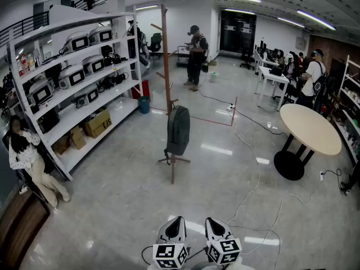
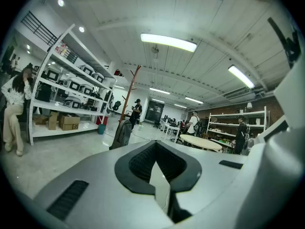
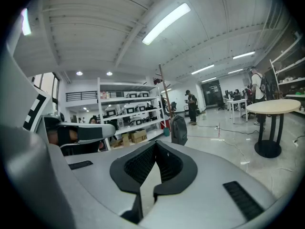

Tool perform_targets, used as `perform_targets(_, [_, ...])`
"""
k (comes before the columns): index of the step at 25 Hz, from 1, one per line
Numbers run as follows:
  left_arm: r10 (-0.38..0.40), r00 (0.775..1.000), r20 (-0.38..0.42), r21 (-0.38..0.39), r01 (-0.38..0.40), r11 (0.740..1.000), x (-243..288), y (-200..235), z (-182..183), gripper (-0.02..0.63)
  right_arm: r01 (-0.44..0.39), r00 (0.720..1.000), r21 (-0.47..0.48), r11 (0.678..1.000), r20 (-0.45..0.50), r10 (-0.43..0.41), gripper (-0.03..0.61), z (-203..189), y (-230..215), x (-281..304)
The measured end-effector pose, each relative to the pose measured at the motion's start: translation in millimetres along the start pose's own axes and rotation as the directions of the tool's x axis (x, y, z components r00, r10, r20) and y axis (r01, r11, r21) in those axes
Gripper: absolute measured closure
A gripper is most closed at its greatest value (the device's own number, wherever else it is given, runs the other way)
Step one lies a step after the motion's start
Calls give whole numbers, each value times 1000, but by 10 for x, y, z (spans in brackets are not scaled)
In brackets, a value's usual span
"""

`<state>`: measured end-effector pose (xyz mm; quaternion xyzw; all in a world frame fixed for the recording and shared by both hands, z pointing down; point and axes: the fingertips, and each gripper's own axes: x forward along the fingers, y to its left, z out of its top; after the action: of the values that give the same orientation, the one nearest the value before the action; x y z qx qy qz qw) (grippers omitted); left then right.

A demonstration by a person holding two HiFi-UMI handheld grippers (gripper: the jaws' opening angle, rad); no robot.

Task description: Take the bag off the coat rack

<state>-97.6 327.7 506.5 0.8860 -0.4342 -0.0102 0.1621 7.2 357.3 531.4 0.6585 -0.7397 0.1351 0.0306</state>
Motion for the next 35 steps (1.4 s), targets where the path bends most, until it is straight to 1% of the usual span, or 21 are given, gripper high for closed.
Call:
perform_targets(3, [-4, 1000, 6, 17, 4, 1000, 57, 67, 72, 613, 3, 1000, 4, 1000, 9, -3, 568, 49, 21, 114])
perform_targets(12, [-18, 1000, 6, 25, 18, 1000, 278, 137, 158, 612, 25, 999, 14, 1000, 26, -26, 568, 169, -104, 328])
perform_targets(15, [-14, 1000, 5, 28, 14, 999, 378, 190, 160, 612, 17, 999, 9, 1000, 35, -18, 568, 210, -135, 449])
perform_targets(23, [-3, 1000, 21, 37, 2, 999, 803, 327, 315, 612, 0, 999, -9, 1000, 54, 0, 568, 391, -302, 838])
perform_targets(30, [9, 1000, 22, 42, -10, 999, 1176, 444, 366, 613, -1, 998, 1, 1000, 67, 1, 568, 521, -521, 1226])
perform_targets(35, [30, 999, 22, 47, -31, 998, 1426, 565, 437, 612, -26, 997, -2, 1000, 73, 26, 568, 641, -588, 1548])
